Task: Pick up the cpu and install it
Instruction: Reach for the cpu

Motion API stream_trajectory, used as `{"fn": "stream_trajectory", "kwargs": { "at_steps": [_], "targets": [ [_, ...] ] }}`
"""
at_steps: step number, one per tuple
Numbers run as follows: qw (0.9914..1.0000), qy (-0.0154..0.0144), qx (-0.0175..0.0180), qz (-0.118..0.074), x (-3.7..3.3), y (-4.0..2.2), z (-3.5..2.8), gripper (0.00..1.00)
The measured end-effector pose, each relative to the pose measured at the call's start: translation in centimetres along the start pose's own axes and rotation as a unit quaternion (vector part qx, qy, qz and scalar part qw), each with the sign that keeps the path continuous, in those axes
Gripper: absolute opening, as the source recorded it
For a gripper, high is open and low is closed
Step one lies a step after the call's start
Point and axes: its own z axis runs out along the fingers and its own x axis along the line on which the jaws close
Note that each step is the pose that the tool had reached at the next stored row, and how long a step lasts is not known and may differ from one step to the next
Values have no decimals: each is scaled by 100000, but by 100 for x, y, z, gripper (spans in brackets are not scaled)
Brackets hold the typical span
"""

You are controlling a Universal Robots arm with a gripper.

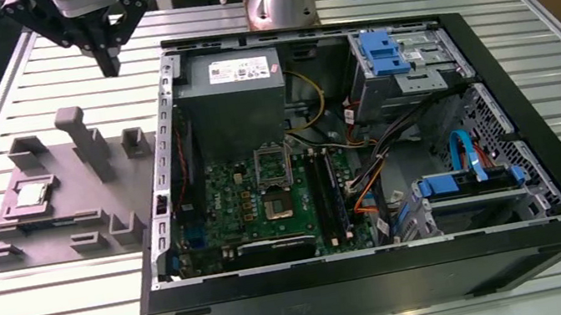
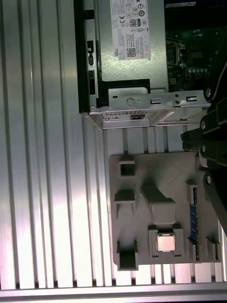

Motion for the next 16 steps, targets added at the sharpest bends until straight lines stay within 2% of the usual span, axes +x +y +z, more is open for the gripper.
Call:
{"fn": "stream_trajectory", "kwargs": {
  "at_steps": [9, 16],
  "targets": [
    [100000, 2, -8, 4, 18, -2, 7, 10],
    [100000, 5, -5, -7, 58, -5, 11, 10]
  ]
}}
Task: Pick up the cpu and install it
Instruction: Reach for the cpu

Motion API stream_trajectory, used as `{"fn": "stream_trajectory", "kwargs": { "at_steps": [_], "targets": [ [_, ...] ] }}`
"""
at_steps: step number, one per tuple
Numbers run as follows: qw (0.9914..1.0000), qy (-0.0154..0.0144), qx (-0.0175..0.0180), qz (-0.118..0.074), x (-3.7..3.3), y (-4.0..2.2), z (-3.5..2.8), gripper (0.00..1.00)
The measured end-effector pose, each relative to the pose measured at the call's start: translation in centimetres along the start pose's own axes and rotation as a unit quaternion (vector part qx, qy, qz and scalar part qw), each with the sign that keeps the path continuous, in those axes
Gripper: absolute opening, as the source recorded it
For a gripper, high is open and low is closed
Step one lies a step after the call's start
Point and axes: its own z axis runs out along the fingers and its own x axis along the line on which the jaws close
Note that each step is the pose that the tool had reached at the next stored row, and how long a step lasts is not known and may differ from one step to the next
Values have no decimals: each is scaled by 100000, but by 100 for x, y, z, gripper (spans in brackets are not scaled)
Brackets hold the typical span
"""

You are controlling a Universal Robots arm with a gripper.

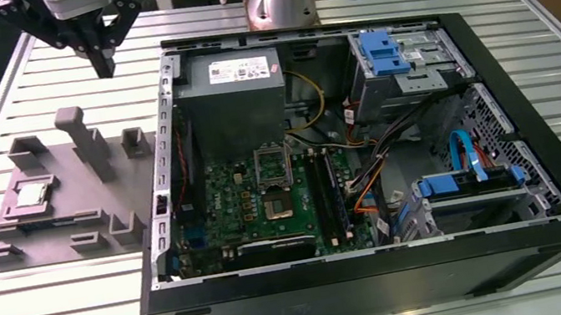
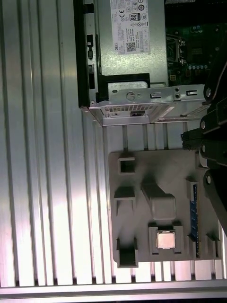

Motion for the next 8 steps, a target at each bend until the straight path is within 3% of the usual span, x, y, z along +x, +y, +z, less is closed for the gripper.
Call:
{"fn": "stream_trajectory", "kwargs": {
  "at_steps": [8],
  "targets": [
    [100000, 2, 4, 2, 25, -2, 1, 10]
  ]
}}
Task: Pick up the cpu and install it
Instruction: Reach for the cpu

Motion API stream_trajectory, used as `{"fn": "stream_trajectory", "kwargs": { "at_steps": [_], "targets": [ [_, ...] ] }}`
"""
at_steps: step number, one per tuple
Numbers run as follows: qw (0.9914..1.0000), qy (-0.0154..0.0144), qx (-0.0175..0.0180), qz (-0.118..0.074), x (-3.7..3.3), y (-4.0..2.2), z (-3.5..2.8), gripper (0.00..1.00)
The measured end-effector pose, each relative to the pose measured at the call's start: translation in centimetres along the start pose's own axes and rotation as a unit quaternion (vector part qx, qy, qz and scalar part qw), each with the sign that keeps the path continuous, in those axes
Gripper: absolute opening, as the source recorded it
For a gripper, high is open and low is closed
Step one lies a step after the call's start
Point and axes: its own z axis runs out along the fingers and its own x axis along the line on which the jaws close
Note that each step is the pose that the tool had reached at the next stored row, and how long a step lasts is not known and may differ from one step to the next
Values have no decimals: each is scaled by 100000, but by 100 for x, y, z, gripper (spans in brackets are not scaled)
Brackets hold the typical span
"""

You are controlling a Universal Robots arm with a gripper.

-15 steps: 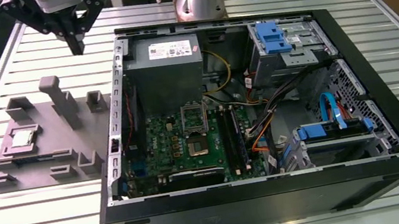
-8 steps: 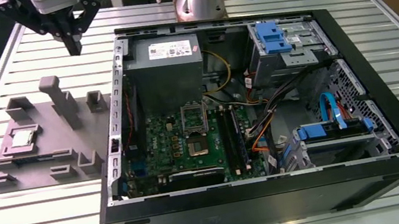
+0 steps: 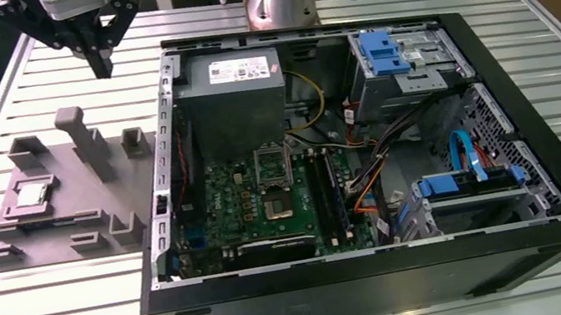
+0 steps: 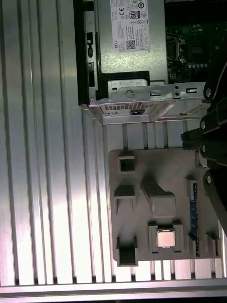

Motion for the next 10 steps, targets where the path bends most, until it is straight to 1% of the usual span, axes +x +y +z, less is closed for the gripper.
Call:
{"fn": "stream_trajectory", "kwargs": {
  "at_steps": [8, 10],
  "targets": [
    [100000, 1, -2, 5, 13, -1, 1, 10],
    [100000, 5, 2, 3, 32, -3, 5, 10]
  ]
}}
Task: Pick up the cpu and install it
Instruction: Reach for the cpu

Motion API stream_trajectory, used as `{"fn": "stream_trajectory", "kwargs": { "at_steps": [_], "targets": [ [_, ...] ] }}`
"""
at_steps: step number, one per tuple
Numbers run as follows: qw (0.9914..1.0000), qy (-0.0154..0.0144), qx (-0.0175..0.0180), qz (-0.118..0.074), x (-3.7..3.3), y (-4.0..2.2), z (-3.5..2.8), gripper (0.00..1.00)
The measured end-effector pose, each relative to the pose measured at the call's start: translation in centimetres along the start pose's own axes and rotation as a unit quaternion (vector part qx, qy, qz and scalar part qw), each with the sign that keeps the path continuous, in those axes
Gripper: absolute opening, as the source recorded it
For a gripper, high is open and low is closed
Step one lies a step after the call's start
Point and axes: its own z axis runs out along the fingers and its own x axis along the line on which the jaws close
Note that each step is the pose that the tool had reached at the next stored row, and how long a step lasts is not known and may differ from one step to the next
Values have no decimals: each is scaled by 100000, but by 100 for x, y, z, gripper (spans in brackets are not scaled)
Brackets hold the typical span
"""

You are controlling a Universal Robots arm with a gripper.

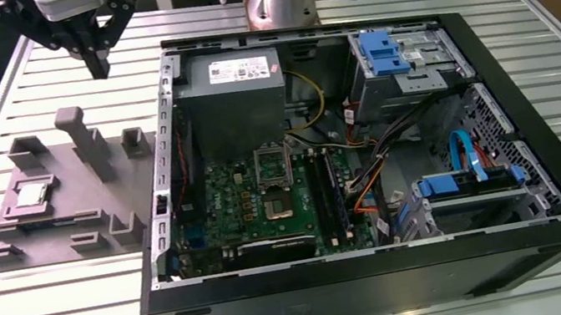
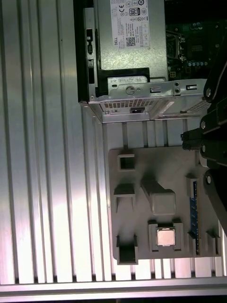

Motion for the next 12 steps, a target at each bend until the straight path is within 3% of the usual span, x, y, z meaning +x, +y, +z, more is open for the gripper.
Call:
{"fn": "stream_trajectory", "kwargs": {
  "at_steps": [4, 6, 12],
  "targets": [
    [100000, -4, -3, 1, 7, -1, 2, 10],
    [100000, 2, -1, 1, 64, -6, 17, 10],
    [100000, 3, 0, -1, 88, -8, 21, 10]
  ]
}}
